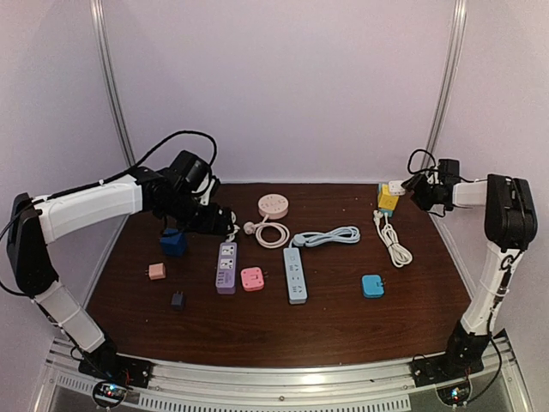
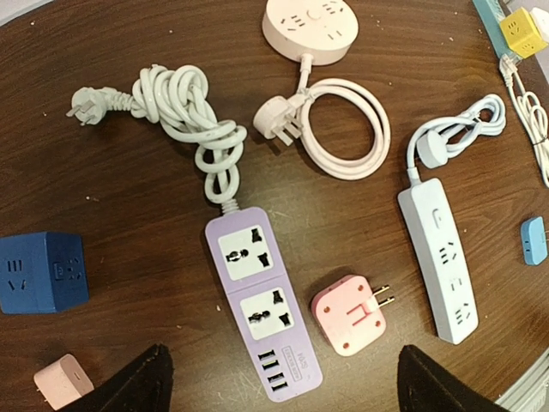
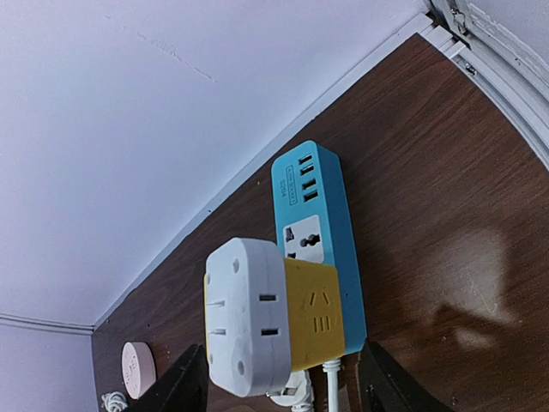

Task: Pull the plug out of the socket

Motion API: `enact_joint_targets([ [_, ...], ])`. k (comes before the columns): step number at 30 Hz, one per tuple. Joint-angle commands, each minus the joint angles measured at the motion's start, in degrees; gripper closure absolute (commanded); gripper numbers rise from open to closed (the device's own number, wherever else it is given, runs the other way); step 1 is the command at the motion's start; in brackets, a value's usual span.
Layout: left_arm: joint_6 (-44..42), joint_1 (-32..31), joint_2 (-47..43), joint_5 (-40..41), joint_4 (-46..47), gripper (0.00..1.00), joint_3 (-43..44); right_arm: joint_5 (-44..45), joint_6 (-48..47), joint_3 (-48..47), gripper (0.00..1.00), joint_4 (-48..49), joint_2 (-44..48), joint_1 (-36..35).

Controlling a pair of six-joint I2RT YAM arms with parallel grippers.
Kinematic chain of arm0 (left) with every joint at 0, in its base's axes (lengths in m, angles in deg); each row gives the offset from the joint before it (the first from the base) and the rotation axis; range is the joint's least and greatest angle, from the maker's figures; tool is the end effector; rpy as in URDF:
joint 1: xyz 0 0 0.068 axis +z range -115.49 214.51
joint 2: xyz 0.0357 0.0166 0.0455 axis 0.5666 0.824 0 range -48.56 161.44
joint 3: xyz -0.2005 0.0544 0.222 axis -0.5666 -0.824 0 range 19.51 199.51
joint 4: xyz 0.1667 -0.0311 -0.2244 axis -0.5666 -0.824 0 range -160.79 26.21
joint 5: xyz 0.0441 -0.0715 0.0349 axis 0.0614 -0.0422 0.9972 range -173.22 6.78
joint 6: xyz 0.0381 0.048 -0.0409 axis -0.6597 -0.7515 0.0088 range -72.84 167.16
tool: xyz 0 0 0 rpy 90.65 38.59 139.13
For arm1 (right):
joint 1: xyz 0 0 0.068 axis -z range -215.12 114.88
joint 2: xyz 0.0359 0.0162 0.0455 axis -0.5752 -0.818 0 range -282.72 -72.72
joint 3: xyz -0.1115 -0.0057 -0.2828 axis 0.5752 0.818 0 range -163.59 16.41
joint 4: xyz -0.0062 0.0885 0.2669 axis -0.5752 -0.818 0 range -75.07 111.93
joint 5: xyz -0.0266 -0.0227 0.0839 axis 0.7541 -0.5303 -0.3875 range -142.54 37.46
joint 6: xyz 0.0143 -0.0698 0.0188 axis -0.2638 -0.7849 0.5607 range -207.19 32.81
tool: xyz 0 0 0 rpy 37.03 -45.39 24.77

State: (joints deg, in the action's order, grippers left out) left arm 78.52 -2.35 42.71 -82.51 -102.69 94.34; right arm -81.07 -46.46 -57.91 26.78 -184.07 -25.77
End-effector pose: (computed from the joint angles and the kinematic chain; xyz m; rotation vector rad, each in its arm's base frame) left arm 0.3012 -0.2248 0.2803 0.1199 2.5963 -0.4417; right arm 0.4831 -0.0497 0.2089 0.6375 2.0792 0.8487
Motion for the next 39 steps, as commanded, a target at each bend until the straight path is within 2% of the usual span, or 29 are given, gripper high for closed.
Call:
enact_joint_targets([
  [1,1.2,-0.6,-1.5,-0.7,2.7,0.08,-0.1,-6.4,3.3,-3.9,0.40,5.2,-4.0,0.8],
  [7,1.9,-1.1,-1.1,-0.7,2.8,0.08,0.6,-10.7,6.7,-7.6,0.50,7.2,-8.9,1.0],
  [15,2.9,-1.8,-0.6,-0.6,2.8,0.08,1.0,-18.1,12.4,-8.0,0.81,11.5,-12.7,1.0],
  [18,3.1,-2.2,-0.1,-0.6,2.8,0.08,1.6,-20.7,15.3,-5.8,0.89,14.9,-12.7,0.8],
  [29,3.4,-4.0,2.8,-0.7,2.9,0.08,4.5,-27.9,23.3,1.3,0.94,24.9,-10.5,-3.0],
  [39,3.7,-4.8,4.4,-2.0,4.1,0.08,5.4,-30.9,27.1,5.5,0.94,30.9,-9.3,-13.0],
])
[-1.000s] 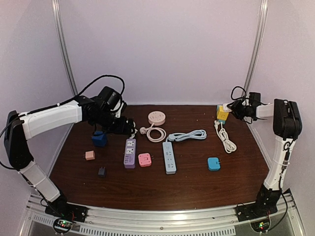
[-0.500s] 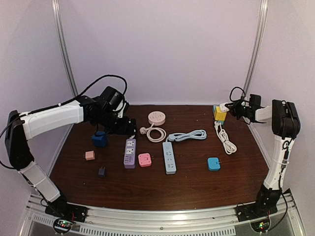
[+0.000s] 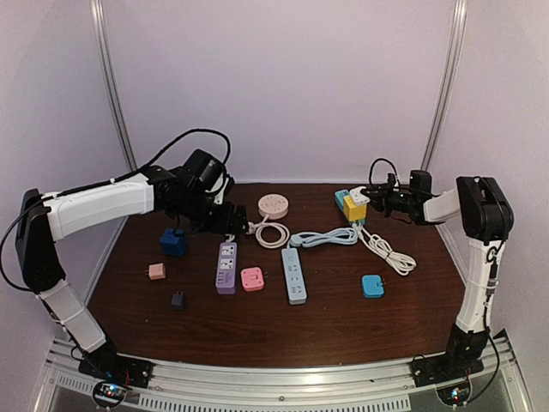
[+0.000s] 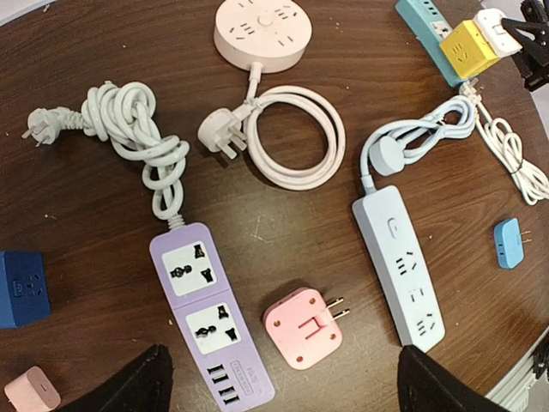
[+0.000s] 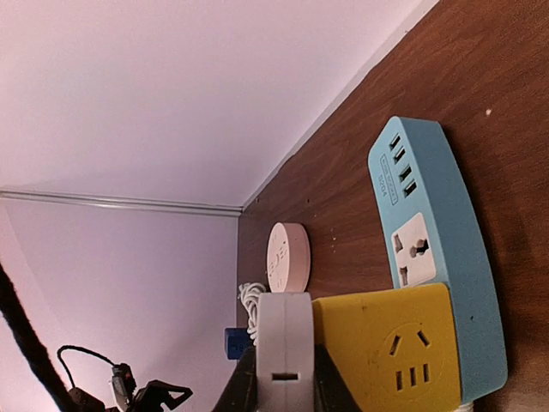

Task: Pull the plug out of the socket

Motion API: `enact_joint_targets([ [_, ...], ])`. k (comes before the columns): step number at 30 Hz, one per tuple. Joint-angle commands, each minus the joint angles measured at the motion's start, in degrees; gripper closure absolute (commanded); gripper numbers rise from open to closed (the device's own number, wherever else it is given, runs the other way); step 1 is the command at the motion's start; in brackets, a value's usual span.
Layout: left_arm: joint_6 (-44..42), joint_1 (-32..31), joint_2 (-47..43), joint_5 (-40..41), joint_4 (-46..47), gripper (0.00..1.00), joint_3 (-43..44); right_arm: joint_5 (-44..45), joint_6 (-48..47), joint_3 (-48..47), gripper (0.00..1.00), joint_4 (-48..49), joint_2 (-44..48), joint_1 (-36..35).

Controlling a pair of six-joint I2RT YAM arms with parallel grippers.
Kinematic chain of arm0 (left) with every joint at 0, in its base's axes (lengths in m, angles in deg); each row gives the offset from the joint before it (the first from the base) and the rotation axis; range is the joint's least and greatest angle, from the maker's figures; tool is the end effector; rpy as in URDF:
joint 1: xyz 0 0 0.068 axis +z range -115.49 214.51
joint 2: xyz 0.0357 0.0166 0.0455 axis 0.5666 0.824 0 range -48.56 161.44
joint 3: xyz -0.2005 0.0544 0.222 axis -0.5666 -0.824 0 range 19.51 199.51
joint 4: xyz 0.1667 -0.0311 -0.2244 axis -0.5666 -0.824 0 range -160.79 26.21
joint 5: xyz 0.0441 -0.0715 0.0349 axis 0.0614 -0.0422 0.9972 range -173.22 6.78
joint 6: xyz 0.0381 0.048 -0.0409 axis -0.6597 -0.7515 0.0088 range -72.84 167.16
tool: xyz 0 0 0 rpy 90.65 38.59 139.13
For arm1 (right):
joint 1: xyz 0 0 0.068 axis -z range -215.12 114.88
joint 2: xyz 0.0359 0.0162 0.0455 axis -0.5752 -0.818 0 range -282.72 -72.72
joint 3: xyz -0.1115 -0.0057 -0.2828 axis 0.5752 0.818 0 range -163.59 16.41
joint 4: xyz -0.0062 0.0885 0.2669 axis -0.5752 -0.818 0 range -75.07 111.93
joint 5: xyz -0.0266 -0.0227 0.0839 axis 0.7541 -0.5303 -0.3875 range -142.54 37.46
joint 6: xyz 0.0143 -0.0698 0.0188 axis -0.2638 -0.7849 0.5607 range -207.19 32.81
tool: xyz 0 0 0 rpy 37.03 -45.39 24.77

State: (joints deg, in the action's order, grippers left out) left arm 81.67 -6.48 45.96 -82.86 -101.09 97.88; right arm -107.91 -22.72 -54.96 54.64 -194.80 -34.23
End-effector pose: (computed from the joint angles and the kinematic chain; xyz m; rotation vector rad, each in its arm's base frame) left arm 0.2995 -0.2597 0.2834 0.1437 2.5816 -0.5165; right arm 0.4966 0.0430 0.1629 0.4285 2.0494 1.6211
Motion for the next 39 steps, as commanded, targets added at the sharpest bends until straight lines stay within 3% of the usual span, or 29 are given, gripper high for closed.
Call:
enact_joint_targets([
  [1,0.6,-0.7,1.2,-2.3,2.7,0.08,1.9,-4.3,4.3,3.2,0.94,4.4,1.5,-5.4],
  [6,1.1,-1.2,2.3,-3.3,4.1,0.07,2.4,-5.2,9.9,6.9,0.94,12.8,2.1,-9.8],
  [21,5.6,-3.8,11.1,-9.7,13.1,0.09,7.5,-3.7,19.0,17.0,0.94,26.3,4.4,-23.5],
  [25,6.7,-5.2,13.7,-10.1,15.4,0.13,8.5,-3.1,18.2,18.2,0.93,26.3,4.7,-25.4],
  [33,8.4,-6.2,18.3,-11.0,17.7,0.30,11.1,-2.5,14.1,17.4,0.93,20.9,5.0,-25.5],
  [39,8.5,-6.2,18.5,-10.5,17.6,0.33,11.3,-2.4,13.0,15.5,0.93,19.0,4.6,-24.9],
])
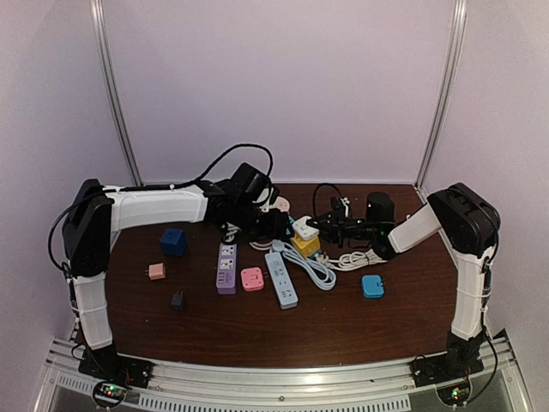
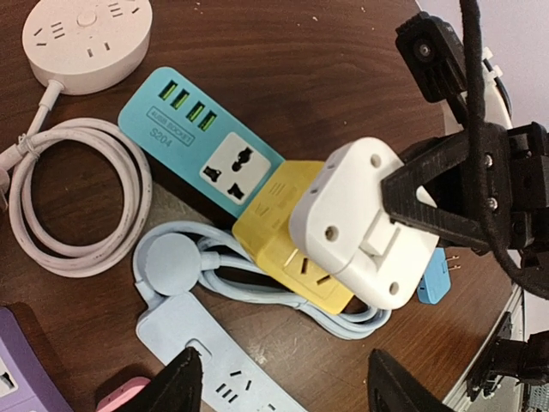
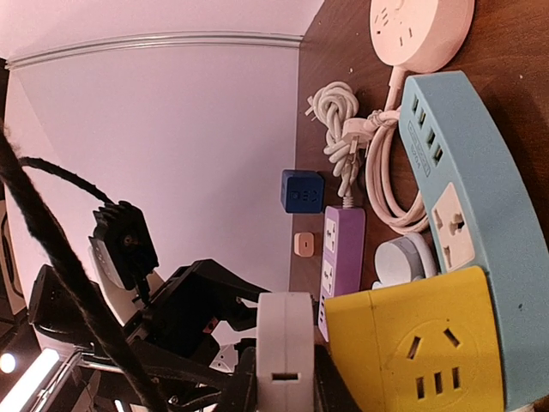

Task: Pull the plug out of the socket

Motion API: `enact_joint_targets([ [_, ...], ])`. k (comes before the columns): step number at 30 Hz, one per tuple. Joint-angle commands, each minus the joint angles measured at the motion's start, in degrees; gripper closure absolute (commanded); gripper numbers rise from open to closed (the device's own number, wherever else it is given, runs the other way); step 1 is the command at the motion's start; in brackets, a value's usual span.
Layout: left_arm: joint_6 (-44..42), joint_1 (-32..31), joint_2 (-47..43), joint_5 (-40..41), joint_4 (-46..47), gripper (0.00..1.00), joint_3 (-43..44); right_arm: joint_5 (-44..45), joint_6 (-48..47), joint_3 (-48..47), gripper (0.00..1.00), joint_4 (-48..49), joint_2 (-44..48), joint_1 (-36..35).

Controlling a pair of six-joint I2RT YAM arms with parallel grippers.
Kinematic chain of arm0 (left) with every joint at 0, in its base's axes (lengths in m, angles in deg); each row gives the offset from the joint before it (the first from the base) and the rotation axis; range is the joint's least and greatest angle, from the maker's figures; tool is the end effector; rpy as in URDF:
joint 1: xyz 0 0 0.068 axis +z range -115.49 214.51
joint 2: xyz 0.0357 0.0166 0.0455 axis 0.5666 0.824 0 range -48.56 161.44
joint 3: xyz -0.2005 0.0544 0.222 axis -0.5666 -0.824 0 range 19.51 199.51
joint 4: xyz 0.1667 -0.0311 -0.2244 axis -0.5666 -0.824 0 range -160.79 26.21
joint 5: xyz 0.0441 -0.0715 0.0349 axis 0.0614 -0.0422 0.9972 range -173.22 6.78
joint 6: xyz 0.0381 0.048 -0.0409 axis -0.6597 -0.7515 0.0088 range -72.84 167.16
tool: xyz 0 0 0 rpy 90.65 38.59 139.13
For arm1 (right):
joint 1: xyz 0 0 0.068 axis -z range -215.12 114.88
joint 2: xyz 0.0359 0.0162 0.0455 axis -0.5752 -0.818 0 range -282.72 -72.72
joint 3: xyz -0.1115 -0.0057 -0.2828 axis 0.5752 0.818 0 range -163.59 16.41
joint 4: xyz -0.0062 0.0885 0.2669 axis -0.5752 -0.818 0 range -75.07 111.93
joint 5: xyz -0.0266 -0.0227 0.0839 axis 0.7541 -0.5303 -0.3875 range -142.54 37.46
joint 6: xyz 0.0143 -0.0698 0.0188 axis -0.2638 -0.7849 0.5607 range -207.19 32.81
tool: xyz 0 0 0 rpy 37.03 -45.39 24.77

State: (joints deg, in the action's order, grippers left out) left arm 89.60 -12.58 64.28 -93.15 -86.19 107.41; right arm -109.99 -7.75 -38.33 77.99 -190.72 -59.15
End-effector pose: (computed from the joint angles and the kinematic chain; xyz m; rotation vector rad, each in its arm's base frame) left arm 0.3278 -0.3681 0.2296 0.1934 2.5876 -0.8733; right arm 0.3794 0.2261 0.1510 0.0732 2.1892 2.0343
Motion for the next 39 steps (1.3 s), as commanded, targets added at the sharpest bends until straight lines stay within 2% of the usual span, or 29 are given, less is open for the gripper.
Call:
enact_joint_targets([
  [1,0.5,-0.1,0.2,-0.2,2.5,0.33,1.6,-0.3,-2.0,-1.5,0.93,-4.5,0.4,0.2],
  [11,0.3,-0.1,-2.0,0.5,2.3,0.34,-1.4,-0.3,-6.7,-4.7,0.93,-12.1,2.0,3.3],
  [33,-0.1,-0.1,-4.8,1.0,2.0,0.34,-3.9,-0.3,-8.9,-8.4,0.93,-17.5,6.8,3.6],
  [36,-0.2,-0.1,-5.4,1.4,1.9,0.34,-4.4,0.7,-13.0,-10.4,0.94,-23.6,7.9,4.1],
  [39,-0.5,-0.1,-6.3,1.8,1.3,0.34,-4.8,4.4,-22.1,-14.0,0.93,-37.0,9.7,5.6],
])
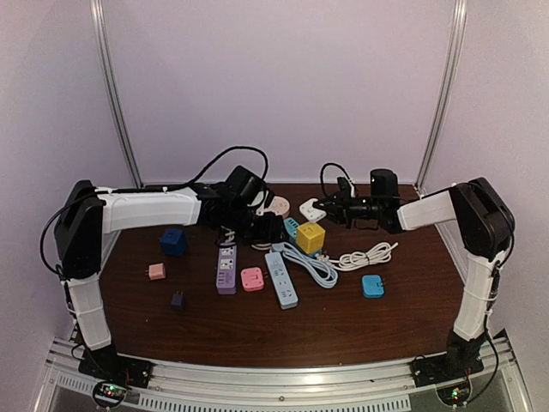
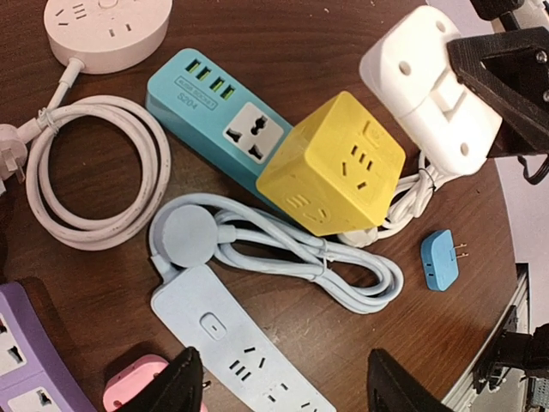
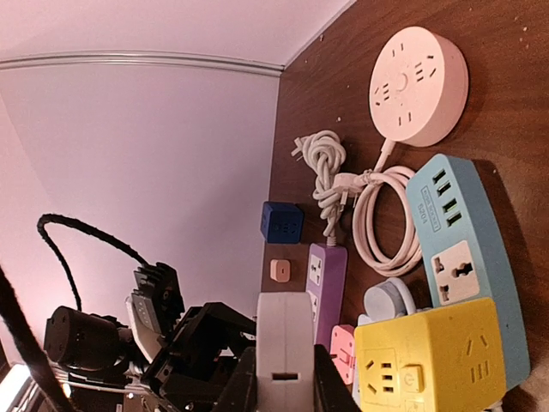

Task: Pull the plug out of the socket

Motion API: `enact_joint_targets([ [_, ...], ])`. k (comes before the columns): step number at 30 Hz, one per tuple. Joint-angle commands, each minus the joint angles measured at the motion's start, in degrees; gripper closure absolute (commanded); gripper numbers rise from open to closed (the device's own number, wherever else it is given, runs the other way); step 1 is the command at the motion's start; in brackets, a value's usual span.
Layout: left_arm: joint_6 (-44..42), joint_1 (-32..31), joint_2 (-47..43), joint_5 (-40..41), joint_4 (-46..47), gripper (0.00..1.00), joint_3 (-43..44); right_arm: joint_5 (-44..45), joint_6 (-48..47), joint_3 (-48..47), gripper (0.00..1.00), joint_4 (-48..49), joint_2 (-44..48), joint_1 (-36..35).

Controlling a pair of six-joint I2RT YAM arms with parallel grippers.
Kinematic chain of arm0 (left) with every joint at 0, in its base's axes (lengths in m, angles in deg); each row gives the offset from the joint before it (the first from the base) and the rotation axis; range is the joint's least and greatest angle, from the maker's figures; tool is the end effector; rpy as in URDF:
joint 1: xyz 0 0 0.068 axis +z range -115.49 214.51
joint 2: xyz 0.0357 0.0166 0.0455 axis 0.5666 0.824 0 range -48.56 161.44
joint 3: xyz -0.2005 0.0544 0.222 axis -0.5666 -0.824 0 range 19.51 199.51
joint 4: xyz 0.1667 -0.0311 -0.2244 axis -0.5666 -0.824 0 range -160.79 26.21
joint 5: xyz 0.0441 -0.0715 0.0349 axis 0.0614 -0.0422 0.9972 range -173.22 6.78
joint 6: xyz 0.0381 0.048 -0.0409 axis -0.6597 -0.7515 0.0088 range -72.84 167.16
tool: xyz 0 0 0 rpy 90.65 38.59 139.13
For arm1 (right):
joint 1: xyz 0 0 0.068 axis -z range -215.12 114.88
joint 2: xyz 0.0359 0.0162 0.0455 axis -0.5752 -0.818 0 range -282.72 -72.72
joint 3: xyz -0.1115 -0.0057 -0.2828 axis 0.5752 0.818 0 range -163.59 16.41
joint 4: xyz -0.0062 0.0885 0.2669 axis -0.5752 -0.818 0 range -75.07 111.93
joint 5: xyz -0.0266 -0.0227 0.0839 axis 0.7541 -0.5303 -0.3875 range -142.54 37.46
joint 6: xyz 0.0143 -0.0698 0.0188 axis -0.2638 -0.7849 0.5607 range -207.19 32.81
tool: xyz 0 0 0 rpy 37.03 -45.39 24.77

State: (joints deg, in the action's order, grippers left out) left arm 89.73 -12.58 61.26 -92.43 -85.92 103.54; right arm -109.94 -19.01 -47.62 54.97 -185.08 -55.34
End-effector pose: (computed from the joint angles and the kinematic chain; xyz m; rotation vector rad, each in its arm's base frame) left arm 0.3172 -0.3556 0.2304 0.1832 2.5939 -0.8536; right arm 0.4116 0.2070 0.2004 0.0501 2.2136 1.8888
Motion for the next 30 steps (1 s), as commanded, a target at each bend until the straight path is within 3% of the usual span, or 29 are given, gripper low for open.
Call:
enact_joint_targets([
  [1,-0.7,-0.1,-3.8,1.3,0.9,0.33,-1.1,6.8,-16.5,-6.4,0.94,-19.5,4.6,2.0],
  [5,-1.3,-0.1,-5.5,2.1,0.0,0.33,-2.3,18.3,-30.1,-13.3,0.94,-38.3,5.7,2.5],
  [13,-3.0,0.0,-8.9,3.2,-2.1,0.33,-4.0,43.2,-42.5,-22.2,0.93,-56.1,4.0,3.4],
  [21,-4.8,0.1,-11.9,4.1,-3.4,0.33,-5.9,64.7,-48.8,-30.4,0.94,-65.5,-3.4,4.3],
  [30,-5.1,0.1,-12.3,4.3,-3.6,0.33,-6.6,76.0,-53.1,-38.5,0.92,-70.0,-12.1,5.3],
])
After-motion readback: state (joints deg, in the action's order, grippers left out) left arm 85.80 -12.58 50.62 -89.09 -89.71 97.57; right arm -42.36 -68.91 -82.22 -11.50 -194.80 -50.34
